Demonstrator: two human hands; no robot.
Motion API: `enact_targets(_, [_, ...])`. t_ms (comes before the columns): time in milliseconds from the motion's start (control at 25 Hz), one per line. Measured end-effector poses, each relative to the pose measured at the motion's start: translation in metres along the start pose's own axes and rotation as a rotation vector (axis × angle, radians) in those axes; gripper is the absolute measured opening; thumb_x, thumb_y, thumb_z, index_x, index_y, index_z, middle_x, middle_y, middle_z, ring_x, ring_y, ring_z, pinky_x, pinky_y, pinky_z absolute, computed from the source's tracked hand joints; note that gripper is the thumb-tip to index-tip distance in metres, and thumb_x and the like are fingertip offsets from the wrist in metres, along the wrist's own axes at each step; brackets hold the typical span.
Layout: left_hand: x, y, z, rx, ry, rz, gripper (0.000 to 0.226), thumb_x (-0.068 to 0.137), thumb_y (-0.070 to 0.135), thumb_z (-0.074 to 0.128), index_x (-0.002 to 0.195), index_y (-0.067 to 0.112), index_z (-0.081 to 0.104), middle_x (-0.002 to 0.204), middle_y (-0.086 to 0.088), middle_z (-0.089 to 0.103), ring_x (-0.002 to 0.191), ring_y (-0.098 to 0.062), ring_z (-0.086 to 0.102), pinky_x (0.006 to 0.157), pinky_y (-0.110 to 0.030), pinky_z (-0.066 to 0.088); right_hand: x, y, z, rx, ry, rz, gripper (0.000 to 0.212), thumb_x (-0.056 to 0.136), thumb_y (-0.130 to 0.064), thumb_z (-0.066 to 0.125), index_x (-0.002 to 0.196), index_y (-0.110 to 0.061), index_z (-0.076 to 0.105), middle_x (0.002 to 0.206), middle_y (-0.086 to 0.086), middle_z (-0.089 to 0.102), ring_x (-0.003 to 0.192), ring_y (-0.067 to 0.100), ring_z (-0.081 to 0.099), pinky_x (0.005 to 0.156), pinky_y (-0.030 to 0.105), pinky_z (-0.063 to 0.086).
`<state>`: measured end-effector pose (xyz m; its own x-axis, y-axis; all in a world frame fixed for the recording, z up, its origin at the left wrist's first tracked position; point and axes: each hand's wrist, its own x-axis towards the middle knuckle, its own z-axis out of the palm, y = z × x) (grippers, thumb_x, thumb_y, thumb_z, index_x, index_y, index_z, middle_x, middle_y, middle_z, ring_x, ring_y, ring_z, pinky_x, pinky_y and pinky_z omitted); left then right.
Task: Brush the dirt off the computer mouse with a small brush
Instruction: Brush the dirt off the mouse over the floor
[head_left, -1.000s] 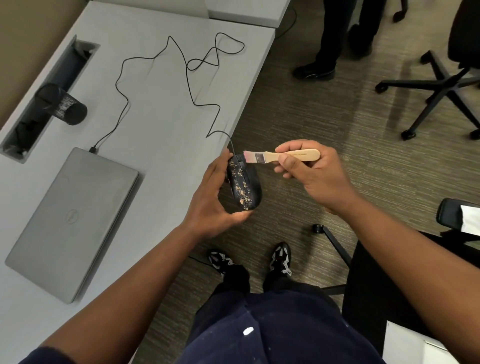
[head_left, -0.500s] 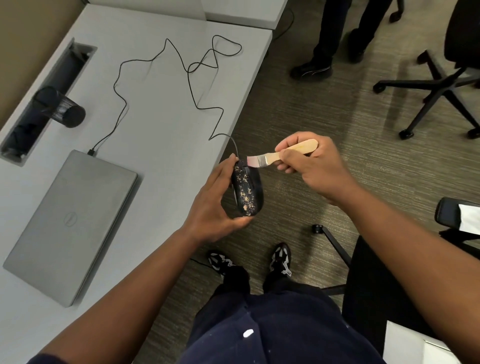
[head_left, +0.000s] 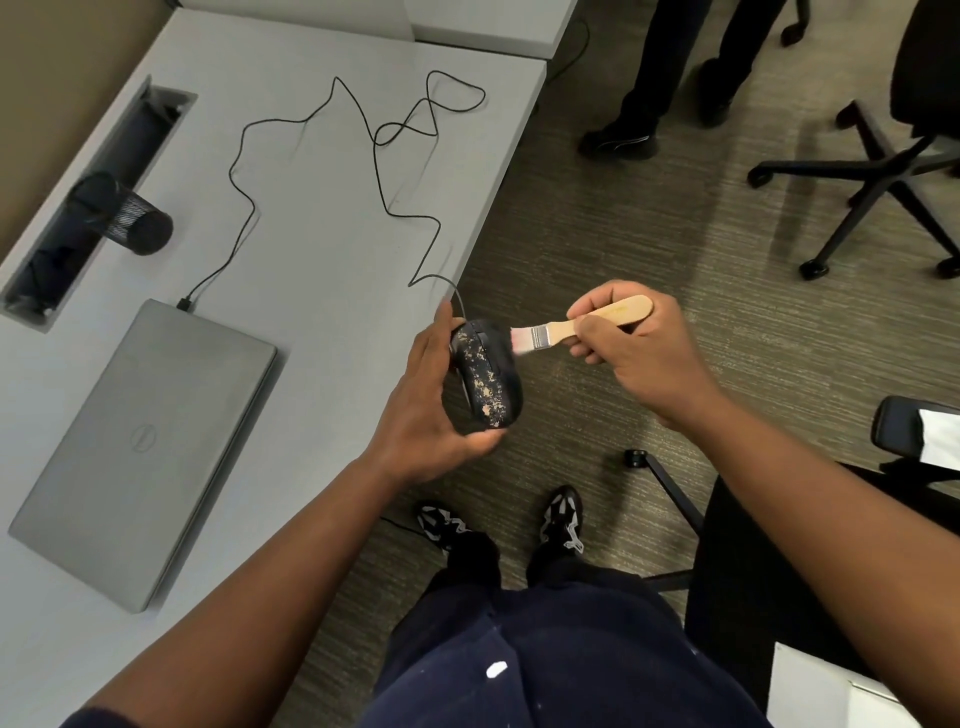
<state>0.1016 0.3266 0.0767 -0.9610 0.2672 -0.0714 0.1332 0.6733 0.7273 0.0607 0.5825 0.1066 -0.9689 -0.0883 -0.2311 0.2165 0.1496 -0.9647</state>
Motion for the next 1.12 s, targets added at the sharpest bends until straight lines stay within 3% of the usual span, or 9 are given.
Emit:
enact_targets(120, [0.001,0.0,-0.001,0.015,-0.001,-0.005,0.155,0.064,0.037,0.099,0.153,0.059,-0.026,0.158,0.015,0.032,0.132,-0.014,0.053,0.105,-0.045,0.055,-0.006,-0.002,0.006,0.162,-0.051,-0.038,0.011,0.099,-0.007,0.066,0.103,-0.017,0.069,0.088,0.008,0.078,0.082,0.018,0.074,0.07,0.029,0.06])
enact_targets(280, [0.005,0.003,0.0,0.075,-0.014,0.0,0.165,0.065,0.034,0.101,0.145,0.059,-0.04,0.166,0.004,0.033,0.134,-0.021,0.057,0.105,-0.049,0.056,-0.002,-0.004,0.013,0.059,-0.114,-0.175,0.01,0.1,-0.017,0.069,0.108,-0.018,0.072,0.093,0.015,0.075,0.083,0.032,0.071,0.068,0.042,0.058])
enact_targets(400, [0.009,0.005,0.001,0.101,-0.029,0.012,0.167,0.065,0.031,0.101,0.142,0.058,-0.045,0.167,-0.001,0.034,0.137,-0.026,0.056,0.104,-0.053,0.056,0.002,-0.011,0.016,-0.15,-0.147,-0.258,0.011,0.1,-0.022,0.068,0.109,-0.019,0.075,0.083,-0.009,0.071,0.068,0.003,0.061,0.06,0.021,0.046])
enact_targets(480, [0.011,0.005,0.001,0.106,-0.033,0.011,0.168,0.065,0.029,0.101,0.142,0.055,-0.046,0.165,0.0,0.035,0.134,-0.027,0.058,0.101,-0.054,0.057,0.005,-0.017,0.017,-0.266,-0.196,-0.268,0.012,0.1,-0.022,0.068,0.109,-0.022,0.076,0.086,-0.014,0.071,0.072,-0.002,0.062,0.064,0.016,0.047])
enact_targets(680, [0.012,0.003,0.002,0.113,-0.04,0.034,0.169,0.066,0.025,0.101,0.144,0.052,-0.046,0.161,0.003,0.036,0.129,-0.027,0.06,0.097,-0.054,0.059,0.006,-0.026,0.016,-0.415,-0.267,-0.32,0.017,0.098,-0.015,0.07,0.111,-0.022,0.078,0.1,-0.01,0.076,0.092,0.007,0.07,0.083,0.031,0.057])
enact_targets(840, [0.013,0.002,0.003,0.136,-0.037,0.01,0.169,0.065,0.026,0.101,0.144,0.053,-0.046,0.163,0.0,0.036,0.132,-0.03,0.059,0.101,-0.055,0.056,0.008,-0.027,0.015,-0.474,-0.309,-0.346,0.02,0.096,-0.012,0.072,0.111,-0.024,0.079,0.103,-0.01,0.076,0.097,0.008,0.071,0.087,0.038,0.059])
enact_targets(1120, [0.016,0.003,-0.001,0.155,-0.008,-0.021,0.169,0.064,0.032,0.101,0.144,0.052,-0.045,0.161,0.001,0.04,0.128,-0.028,0.062,0.099,-0.052,0.057,0.004,-0.03,0.007,-0.531,-0.403,-0.35,0.023,0.095,-0.007,0.071,0.111,-0.022,0.079,0.103,-0.009,0.077,0.096,0.005,0.071,0.085,0.025,0.056])
